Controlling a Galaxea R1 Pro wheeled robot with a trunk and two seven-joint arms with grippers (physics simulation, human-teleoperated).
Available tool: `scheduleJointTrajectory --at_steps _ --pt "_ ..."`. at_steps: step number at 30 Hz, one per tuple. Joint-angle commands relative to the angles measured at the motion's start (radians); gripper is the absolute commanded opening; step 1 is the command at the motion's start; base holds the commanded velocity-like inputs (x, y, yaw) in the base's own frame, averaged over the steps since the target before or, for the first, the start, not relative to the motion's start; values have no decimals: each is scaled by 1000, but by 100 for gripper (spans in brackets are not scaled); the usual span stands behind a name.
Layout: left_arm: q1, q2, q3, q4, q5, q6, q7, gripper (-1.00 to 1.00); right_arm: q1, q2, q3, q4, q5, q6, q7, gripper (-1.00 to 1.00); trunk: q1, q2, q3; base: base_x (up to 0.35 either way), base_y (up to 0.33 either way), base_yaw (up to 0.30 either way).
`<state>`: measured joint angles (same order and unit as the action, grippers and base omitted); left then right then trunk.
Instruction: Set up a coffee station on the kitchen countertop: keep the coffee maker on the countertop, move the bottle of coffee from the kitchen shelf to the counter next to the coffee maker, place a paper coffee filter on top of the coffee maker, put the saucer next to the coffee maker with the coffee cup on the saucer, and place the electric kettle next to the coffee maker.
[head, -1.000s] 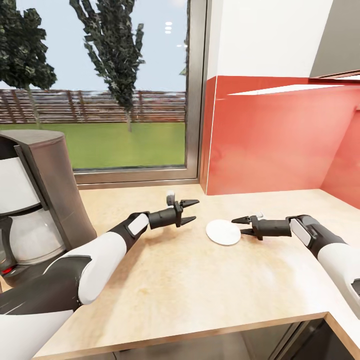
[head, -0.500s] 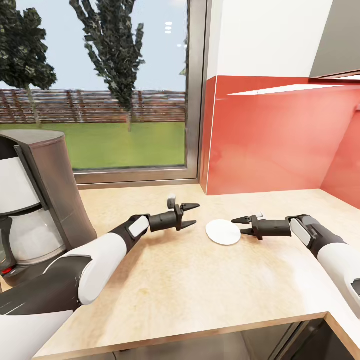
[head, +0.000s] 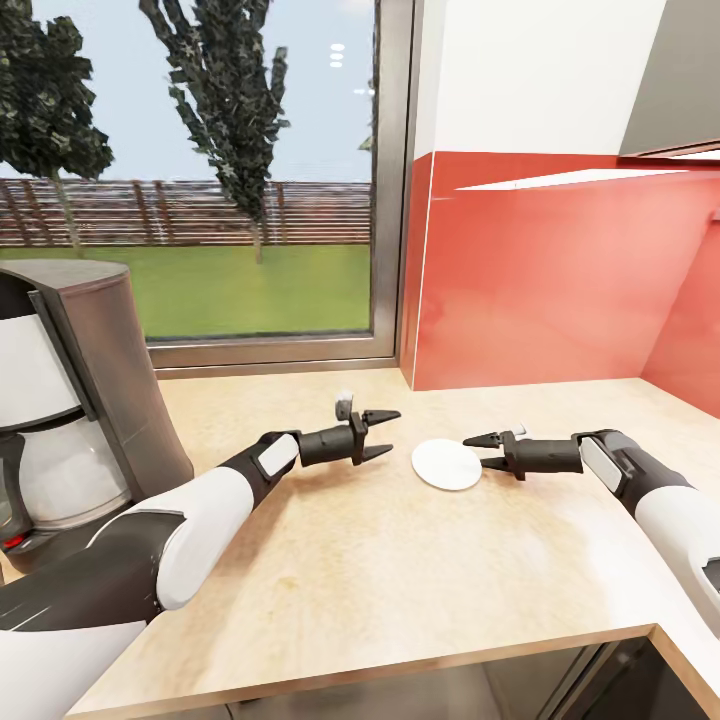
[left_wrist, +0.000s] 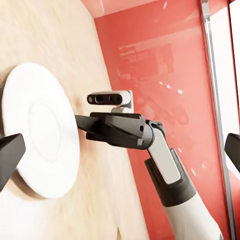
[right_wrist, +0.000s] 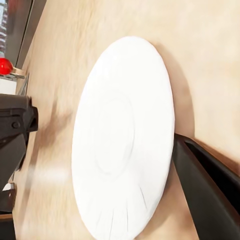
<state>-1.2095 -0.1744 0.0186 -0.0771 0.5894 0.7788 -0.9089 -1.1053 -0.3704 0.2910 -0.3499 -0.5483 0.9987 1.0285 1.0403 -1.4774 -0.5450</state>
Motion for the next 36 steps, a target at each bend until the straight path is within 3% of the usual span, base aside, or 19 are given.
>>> scheduleJointTrajectory --at_steps 1,13,15,36 --pt "-1 0 1 0 0 5 -1 100 -1 -1 7 0 5 0 4 100 0 -1 -1 0 0 0" --pt "-1 0 0 25 -2 4 -4 100 -1 2 7 0 5 0 3 100 0 -1 -1 0 0 0" --pt "-1 0 1 24 -2 2 -5 100 -1 14 7 0 5 0 3 100 0 -1 -1 0 0 0" --pt "-1 0 3 20 -2 -1 -5 100 -1 38 8 -4 5 0 3 100 0 -1 -1 0 0 0"
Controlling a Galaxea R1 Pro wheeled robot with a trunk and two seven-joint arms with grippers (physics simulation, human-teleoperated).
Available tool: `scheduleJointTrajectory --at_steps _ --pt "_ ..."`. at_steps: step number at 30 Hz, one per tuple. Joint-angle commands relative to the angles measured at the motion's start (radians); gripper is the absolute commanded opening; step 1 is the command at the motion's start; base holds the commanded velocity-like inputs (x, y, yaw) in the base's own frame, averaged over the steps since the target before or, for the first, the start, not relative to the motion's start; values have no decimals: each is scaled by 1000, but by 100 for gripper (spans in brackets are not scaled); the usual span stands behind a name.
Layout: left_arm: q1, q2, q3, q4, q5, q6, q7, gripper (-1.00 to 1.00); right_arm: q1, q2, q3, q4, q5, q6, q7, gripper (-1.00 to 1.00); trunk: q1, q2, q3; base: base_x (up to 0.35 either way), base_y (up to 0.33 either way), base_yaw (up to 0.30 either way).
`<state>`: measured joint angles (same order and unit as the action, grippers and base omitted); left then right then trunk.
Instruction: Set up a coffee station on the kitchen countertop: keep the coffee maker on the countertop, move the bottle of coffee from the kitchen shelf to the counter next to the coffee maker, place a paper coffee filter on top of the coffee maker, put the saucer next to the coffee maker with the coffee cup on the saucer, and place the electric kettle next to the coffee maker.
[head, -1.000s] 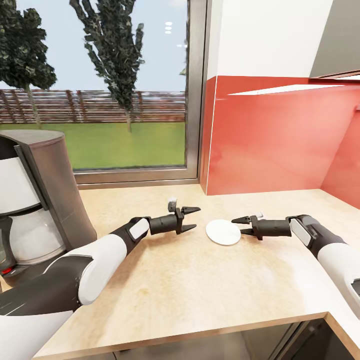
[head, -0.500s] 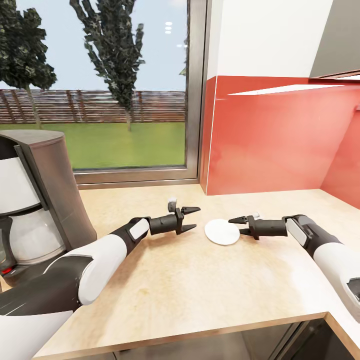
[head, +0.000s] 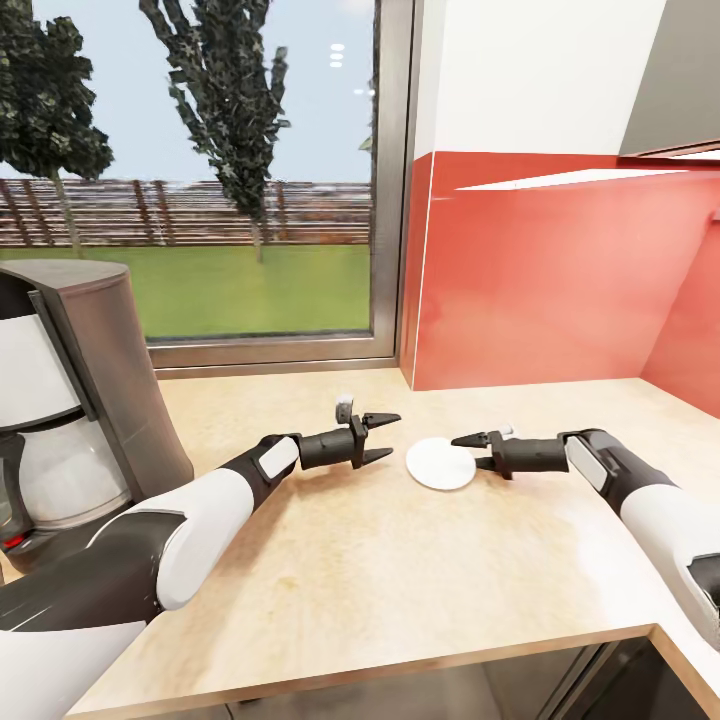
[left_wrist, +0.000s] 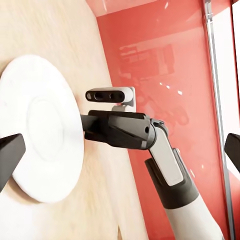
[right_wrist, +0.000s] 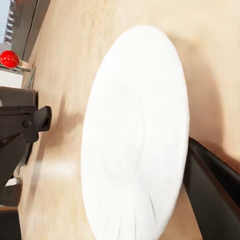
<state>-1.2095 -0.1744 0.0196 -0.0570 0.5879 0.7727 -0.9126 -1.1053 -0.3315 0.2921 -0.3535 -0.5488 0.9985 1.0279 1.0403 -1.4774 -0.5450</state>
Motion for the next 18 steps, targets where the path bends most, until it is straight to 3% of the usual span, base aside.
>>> scheduleJointTrajectory --at_steps 1,11,13,15,18 --pt "-1 0 2 0 0 5 -2 100 -1 3 7 0 6 0 3 100 0 -1 -1 0 0 0" --pt "-1 0 -2 2 -2 7 -2 100 -1 22 7 -1 6 0 3 100 0 -1 -1 0 0 0" --pt "-1 0 -36 1 -2 9 -1 100 -1 23 7 -1 6 0 3 100 0 -1 -1 0 0 0" --pt "-1 0 -97 -2 -2 10 0 100 -1 24 7 -1 6 0 3 100 0 -1 -1 0 0 0" --pt "-1 0 -138 -6 -1 11 1 100 -1 24 7 -1 6 0 3 100 0 -1 -1 0 0 0"
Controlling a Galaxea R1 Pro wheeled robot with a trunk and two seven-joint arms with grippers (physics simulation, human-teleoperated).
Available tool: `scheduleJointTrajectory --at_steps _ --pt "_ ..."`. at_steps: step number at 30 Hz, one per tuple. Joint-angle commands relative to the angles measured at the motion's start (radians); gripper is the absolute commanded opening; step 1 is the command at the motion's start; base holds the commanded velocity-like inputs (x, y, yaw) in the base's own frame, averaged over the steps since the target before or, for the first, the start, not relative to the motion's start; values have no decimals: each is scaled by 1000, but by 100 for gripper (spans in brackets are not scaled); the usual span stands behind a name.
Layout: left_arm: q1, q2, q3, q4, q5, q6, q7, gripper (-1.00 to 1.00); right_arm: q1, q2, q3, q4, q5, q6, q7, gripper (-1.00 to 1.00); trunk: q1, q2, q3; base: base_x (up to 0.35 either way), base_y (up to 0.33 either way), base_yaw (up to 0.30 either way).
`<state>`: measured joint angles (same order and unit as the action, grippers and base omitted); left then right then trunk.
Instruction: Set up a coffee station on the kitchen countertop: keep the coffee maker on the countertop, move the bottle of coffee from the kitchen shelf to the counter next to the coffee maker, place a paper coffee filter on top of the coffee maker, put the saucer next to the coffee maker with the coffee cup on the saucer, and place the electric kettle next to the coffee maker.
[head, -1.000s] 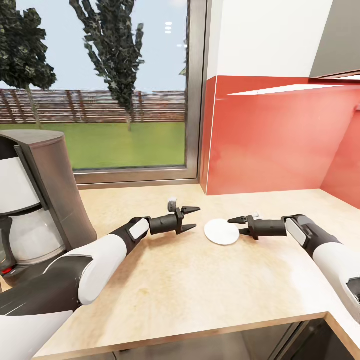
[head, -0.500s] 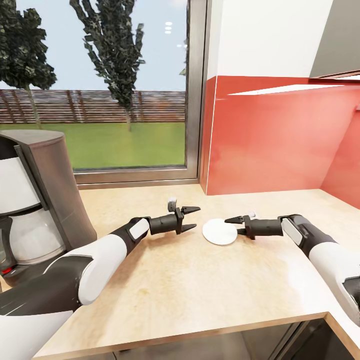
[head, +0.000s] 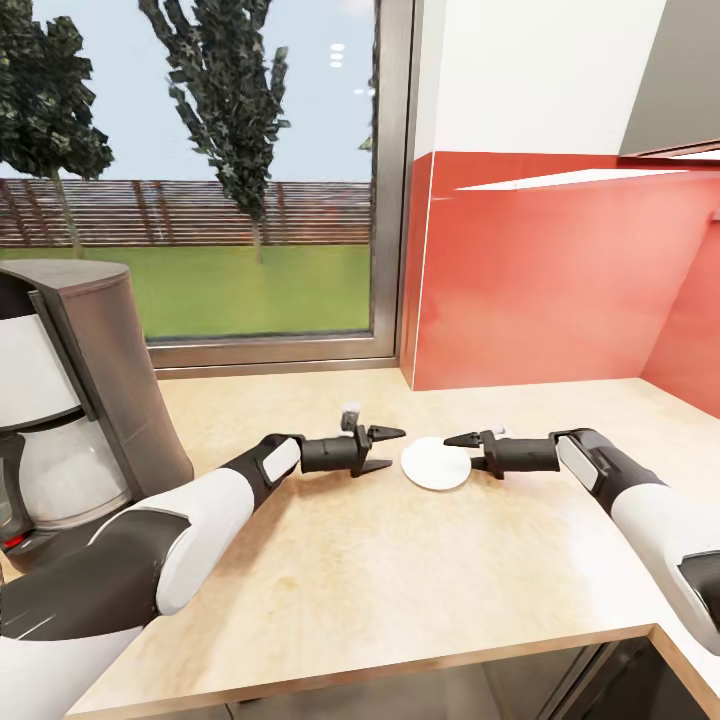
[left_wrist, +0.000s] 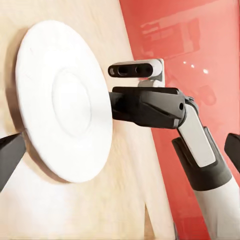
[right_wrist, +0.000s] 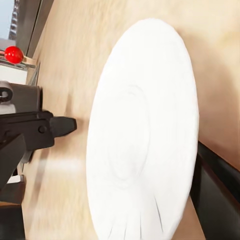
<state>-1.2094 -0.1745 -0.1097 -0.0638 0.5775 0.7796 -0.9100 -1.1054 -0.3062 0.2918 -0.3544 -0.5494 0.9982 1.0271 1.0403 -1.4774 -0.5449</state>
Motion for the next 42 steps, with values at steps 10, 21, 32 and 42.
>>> scheduleJointTrajectory --at_steps 10,21,32,42 --pt "-1 0 -29 -2 10 7 -1 100 -1 1 7 0 6 0 4 100 0 -1 -1 0 0 0" --pt "-1 0 -30 -4 10 6 -4 100 -1 15 7 0 6 0 4 100 0 -1 -1 0 0 0" --pt "-1 0 -30 -5 10 6 -4 100 -1 23 8 0 6 0 4 100 0 -1 -1 0 0 0" --pt "-1 0 -30 -5 10 6 -4 100 -1 29 7 -17 6 0 4 100 0 -1 -1 0 0 0"
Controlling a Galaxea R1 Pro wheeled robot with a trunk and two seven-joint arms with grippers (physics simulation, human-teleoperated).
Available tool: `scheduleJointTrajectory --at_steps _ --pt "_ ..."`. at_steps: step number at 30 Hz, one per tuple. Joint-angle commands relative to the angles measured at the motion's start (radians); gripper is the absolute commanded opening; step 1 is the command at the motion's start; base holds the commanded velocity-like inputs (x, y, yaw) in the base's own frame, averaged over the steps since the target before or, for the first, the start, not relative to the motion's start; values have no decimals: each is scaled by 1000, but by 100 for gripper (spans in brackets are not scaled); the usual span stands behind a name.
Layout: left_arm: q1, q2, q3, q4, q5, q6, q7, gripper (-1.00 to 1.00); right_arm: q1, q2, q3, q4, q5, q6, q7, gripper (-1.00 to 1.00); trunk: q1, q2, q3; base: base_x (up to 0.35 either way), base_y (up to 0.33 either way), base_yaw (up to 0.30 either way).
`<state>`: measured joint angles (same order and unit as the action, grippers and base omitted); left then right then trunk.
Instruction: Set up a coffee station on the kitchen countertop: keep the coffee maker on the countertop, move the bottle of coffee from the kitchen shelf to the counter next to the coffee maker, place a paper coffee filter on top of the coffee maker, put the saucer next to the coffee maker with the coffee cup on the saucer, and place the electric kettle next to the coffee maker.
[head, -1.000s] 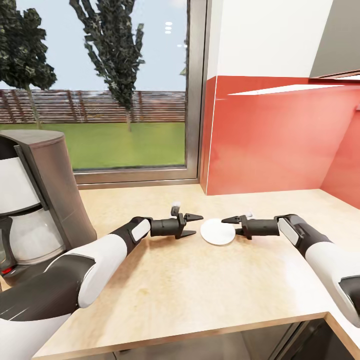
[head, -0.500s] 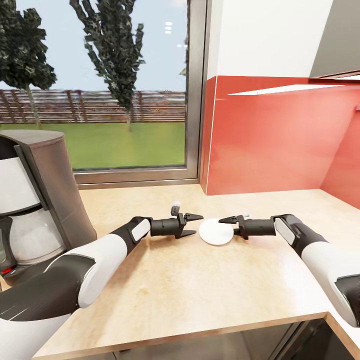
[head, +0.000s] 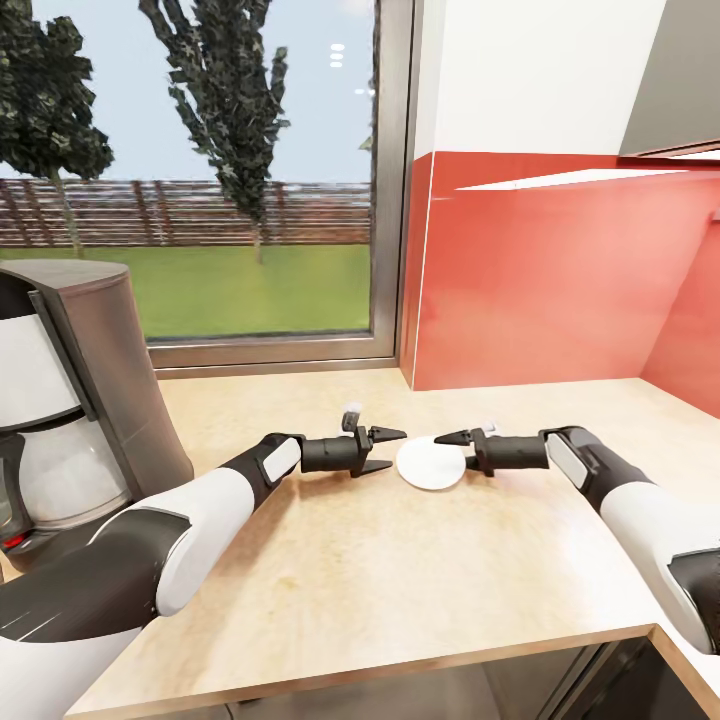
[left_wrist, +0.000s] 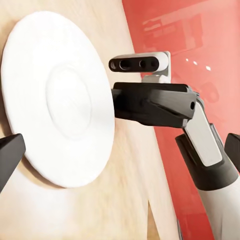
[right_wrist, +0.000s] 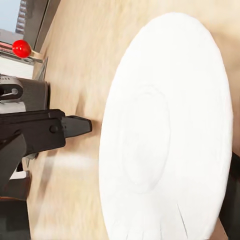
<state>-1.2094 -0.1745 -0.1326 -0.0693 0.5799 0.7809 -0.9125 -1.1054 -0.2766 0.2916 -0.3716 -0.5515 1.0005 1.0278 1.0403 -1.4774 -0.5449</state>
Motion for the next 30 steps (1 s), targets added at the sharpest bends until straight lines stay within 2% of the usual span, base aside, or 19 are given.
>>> scheduleJointTrajectory --at_steps 1,16,17,30 --pt "-1 0 -7 0 8 5 -2 100 -1 0 8 0 8 -2 3 100 0 -1 -1 0 0 0" --pt "-1 0 -7 0 8 5 -2 100 -1 8 8 -1 8 -2 3 100 0 -1 -1 0 0 0" --pt "-1 0 -7 0 8 5 -2 100 -1 8 8 -1 8 -2 3 -100 0 -1 -1 0 0 0" --pt "-1 0 -6 0 8 5 -3 100 -1 8 6 -1 8 -2 3 -100 0 -1 -1 0 0 0"
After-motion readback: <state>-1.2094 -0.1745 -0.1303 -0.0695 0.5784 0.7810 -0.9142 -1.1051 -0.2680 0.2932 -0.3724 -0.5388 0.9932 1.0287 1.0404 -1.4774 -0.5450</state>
